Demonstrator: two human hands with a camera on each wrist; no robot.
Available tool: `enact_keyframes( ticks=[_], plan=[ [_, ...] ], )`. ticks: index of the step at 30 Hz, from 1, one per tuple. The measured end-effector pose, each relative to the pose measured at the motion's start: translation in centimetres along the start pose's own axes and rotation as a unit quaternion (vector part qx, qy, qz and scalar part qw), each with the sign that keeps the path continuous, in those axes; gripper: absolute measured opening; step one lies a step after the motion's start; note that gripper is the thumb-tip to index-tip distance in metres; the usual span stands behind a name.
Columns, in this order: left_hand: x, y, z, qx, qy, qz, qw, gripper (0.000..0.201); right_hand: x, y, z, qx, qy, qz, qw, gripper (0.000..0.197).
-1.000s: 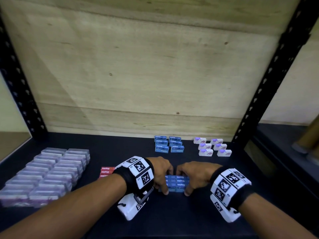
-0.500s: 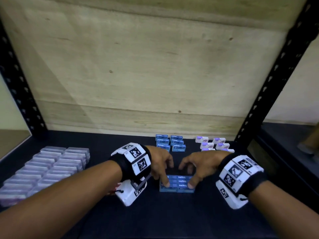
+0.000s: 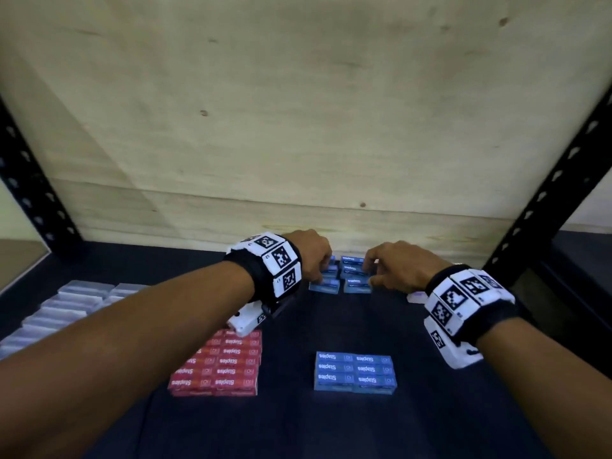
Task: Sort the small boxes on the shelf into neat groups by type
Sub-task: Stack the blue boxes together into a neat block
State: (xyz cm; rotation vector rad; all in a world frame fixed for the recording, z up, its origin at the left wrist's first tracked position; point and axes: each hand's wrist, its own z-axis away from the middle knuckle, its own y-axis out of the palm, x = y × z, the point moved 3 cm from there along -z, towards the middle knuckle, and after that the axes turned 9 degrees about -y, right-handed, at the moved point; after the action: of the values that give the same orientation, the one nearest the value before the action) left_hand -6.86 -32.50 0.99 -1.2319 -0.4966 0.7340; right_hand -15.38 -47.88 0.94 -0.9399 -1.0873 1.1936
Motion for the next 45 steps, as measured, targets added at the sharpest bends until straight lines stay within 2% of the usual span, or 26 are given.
enact_keyframes(
  ticks=[4,10,18,24,30,34,45],
  plan=[
    [0.5,0.8,-1.0,0.036,-0.008,-0.011,0.999,0.036,-0.6,1.2,-1.3,0.03,-0.003,0.008,1.0,0.027],
    [0.3,0.8,-1.4,0.048,-0.014,0.005,0.999,0.025,-1.0,1.3,-2.3,0.024,0.0,-0.026,0.999,0.015],
    [-0.4,0.8,-0.4,0.06,-0.026,-0.009,0.998,0.03,-1.0,1.4,-2.0,0.034,-0.011,-0.037,0.999,0.014],
    [-1.0,1.0,1.6,0.066,-0.018,-0.028,0.997,0.028,-0.5,1.8,-0.4,0.061,-0.031,-0.047,0.997,0.01],
    [-1.8,2.0,3.8,0.099,0.005,-0.045,0.994,0.032,0.0,2.8,2.1,0.098,-0.052,-0.068,0.992,0.021],
    [-2.2,2.7,5.0,0.112,0.024,-0.053,0.992,0.032,0.1,3.2,3.9,0.114,-0.058,-0.063,0.99,0.019],
    [-1.7,3.3,6.9,0.179,0.036,-0.009,0.983,0.027,-0.1,4.0,6.9,0.138,-0.057,-0.114,0.982,0.017]
  ],
)
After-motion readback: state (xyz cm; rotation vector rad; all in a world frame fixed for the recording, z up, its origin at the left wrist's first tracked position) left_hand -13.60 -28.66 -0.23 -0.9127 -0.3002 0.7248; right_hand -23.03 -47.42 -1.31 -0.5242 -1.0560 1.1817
